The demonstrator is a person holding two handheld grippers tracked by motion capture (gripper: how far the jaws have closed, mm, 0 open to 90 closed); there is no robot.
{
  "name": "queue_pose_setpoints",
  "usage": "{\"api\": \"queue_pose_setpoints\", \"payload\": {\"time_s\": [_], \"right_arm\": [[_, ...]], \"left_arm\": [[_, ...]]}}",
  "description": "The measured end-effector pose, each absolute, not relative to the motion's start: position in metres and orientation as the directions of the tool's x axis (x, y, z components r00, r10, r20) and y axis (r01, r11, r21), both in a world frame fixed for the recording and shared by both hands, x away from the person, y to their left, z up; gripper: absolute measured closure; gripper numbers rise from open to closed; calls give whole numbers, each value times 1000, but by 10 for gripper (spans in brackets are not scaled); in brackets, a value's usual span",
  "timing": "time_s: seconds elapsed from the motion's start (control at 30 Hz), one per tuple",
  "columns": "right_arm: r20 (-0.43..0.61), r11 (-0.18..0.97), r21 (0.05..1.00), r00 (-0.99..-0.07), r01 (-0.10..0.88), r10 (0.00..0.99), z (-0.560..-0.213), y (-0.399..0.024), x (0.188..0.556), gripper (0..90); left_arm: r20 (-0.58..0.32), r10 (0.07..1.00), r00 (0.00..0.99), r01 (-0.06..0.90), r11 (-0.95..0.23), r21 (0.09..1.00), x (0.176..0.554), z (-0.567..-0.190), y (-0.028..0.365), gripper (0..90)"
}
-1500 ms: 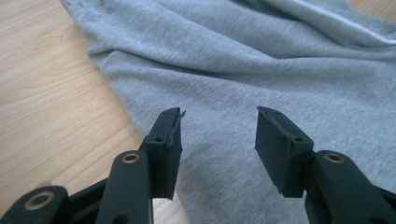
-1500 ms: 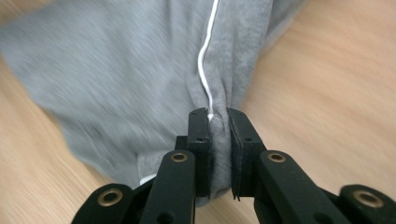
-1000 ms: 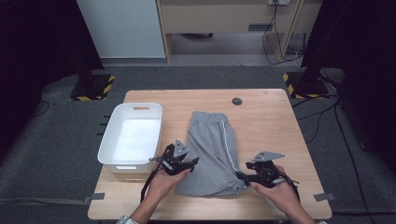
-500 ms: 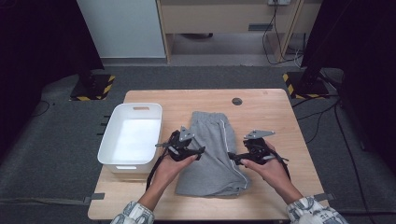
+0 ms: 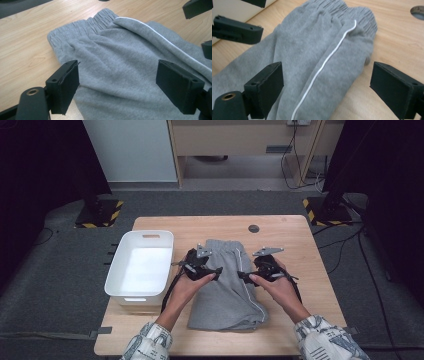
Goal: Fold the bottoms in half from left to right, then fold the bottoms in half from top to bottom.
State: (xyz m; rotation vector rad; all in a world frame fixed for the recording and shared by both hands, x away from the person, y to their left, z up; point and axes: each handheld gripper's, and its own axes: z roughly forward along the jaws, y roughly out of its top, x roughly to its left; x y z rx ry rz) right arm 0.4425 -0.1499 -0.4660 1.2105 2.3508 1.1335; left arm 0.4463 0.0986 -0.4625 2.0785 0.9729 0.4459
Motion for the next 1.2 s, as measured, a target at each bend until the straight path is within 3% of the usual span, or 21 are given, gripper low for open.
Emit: {"api": "queue_pose_setpoints", "payload": {"time_s": [0.33, 0.73, 1.2], "right_arm": [[83, 352, 751, -608, 559, 790, -455, -139, 462, 215], [56, 346, 737, -563, 580, 824, -460, -132, 515, 297], [88, 342, 702, -553, 625, 829, -488, -117, 547, 258]], "left_arm": [[-9, 784, 621, 490, -380, 784, 459, -453, 101, 188], [-27, 837, 546, 544, -329, 772, 496, -463, 101, 221], [-16, 873, 488, 589, -316, 743, 527, -493, 102, 234]]}}
